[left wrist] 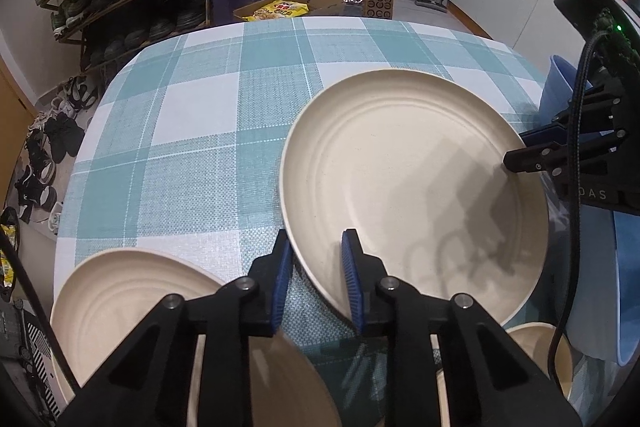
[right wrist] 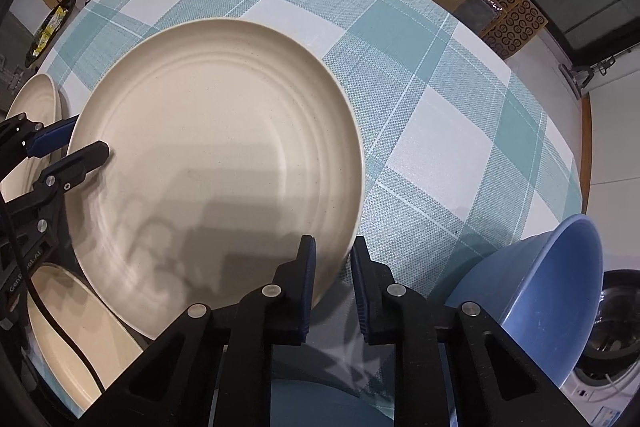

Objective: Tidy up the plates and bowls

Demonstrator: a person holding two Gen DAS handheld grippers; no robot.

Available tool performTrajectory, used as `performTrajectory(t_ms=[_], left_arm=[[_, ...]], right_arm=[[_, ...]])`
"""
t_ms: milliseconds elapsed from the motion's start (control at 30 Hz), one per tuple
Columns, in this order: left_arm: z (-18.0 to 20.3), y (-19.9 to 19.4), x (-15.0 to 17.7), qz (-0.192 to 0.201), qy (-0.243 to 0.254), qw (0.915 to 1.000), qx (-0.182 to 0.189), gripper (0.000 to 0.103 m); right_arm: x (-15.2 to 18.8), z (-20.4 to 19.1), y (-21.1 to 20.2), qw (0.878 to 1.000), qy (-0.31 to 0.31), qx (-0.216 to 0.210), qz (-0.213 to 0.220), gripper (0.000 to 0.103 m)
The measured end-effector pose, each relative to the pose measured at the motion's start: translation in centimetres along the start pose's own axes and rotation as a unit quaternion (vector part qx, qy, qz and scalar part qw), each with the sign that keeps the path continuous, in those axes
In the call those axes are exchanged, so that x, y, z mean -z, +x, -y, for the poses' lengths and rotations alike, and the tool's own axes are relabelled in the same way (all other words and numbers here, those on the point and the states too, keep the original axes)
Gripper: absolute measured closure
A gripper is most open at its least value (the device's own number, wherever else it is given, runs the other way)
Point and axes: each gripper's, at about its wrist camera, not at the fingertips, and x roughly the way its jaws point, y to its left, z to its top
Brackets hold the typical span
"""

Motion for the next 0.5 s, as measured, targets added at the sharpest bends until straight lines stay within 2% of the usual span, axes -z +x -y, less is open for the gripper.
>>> performTrajectory(t_ms=[500], left_arm=[[-0.4,-1.9,-0.3,0.029,-0.018,0.9994,0.0,0.081]], right_arm=[[1.1,-0.9,-2.4,0.999,0.005,0.013,0.033,0.088]])
